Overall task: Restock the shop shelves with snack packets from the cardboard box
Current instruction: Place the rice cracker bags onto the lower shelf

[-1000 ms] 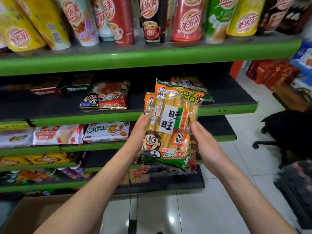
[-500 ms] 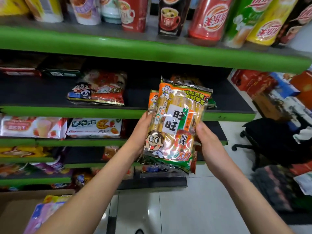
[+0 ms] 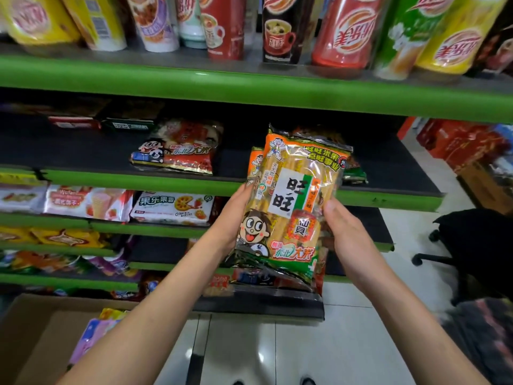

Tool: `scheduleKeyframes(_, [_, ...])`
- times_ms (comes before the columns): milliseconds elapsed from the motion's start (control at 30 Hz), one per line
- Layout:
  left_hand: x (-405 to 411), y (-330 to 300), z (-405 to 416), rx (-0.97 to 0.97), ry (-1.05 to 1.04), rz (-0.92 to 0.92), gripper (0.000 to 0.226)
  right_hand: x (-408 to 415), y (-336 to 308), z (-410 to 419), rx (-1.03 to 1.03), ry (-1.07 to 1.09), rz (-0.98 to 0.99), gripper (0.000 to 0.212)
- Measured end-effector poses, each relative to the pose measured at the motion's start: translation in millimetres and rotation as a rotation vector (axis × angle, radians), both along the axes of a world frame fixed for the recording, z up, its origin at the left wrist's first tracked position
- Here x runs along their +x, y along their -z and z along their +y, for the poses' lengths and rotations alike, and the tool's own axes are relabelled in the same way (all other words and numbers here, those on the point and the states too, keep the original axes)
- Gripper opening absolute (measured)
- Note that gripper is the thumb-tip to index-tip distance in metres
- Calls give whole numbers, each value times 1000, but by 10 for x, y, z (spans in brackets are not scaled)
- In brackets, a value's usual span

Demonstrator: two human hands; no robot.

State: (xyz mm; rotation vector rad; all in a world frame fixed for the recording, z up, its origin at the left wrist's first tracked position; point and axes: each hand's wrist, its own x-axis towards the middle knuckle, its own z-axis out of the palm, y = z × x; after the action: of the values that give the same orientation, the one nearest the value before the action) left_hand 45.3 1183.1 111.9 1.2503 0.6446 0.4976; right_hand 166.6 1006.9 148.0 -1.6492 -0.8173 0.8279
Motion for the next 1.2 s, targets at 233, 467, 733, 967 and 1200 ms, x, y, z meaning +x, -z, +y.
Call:
scheduleKeyframes(233, [106, -135, -295, -16, -69, 29, 23, 318, 26, -122, 62, -72, 64, 35])
scheduleKeyframes(467, [320, -313, -752, -183, -185, -70, 38, 686, -7, -295, 118, -186, 98, 35])
scheduleKeyframes(733, [297, -219, -1030, -226, -318, -129, 53, 833, -98, -454, 208, -268, 135, 29])
scheduleKeyframes(967, [297, -344, -1108, -167, -418, -86, 46, 925, -124, -549, 253, -245, 180, 26])
scheduleKeyframes(1200, [221, -386, -1090, -95, -521, 27, 84, 1081, -116, -592, 265, -221, 206, 29])
